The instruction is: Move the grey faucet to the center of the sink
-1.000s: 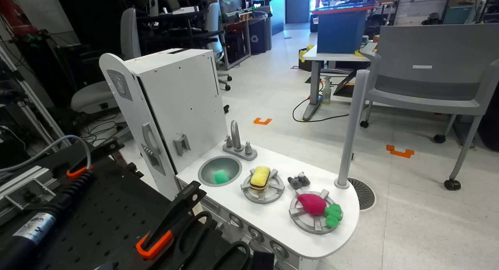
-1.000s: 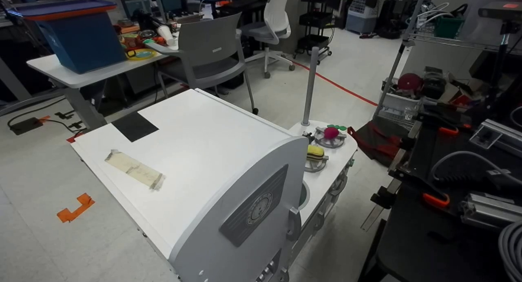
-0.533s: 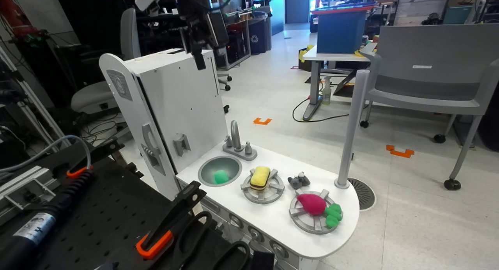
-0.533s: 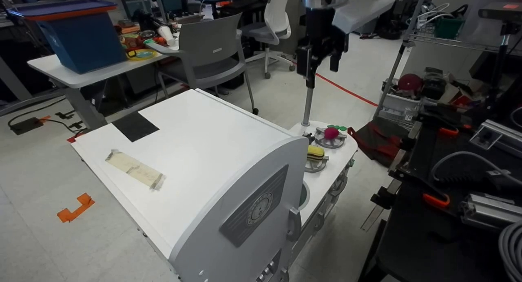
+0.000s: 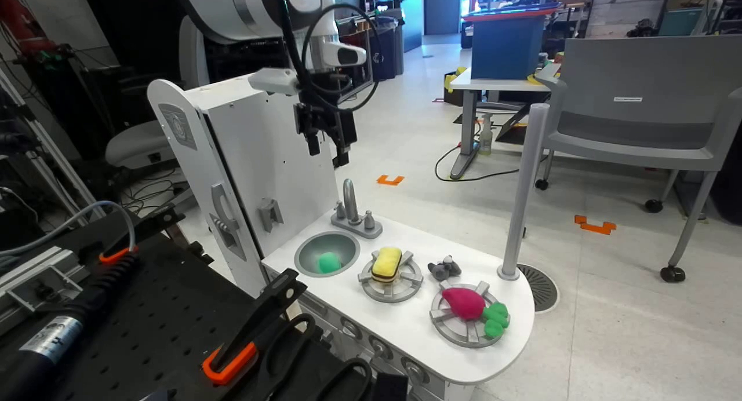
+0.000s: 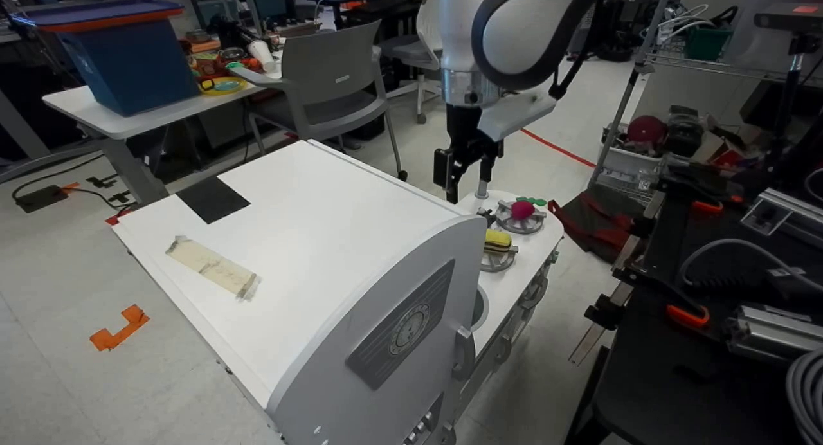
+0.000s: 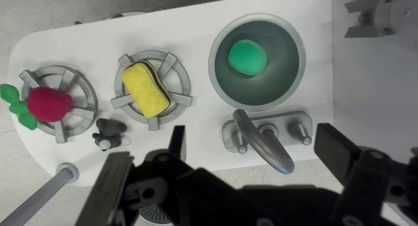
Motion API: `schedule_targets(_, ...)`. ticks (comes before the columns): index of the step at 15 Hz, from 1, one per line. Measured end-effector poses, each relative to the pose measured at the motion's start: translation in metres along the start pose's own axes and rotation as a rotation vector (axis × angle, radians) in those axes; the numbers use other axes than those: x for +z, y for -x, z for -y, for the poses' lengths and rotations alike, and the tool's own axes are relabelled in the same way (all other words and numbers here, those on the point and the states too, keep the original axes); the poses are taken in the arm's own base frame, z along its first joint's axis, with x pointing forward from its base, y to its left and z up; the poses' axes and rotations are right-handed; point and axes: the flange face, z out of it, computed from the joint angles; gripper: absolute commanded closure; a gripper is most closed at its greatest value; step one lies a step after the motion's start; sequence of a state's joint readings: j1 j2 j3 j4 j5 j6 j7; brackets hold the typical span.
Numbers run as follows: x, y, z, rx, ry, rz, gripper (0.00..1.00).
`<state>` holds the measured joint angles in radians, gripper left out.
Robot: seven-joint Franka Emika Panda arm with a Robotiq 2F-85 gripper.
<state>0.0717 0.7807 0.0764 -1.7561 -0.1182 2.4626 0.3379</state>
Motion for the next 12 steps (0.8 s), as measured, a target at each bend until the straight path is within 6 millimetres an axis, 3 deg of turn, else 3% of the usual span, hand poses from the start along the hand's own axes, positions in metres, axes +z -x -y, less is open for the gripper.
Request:
schedule_targets(4, 0.05, -0.013, 0.002, -0.027, 0.012, -0.018, 0.0)
schedule_targets(12, 0.117, -0.038, 0.02, -0.117, 0.012, -0.15, 0.0)
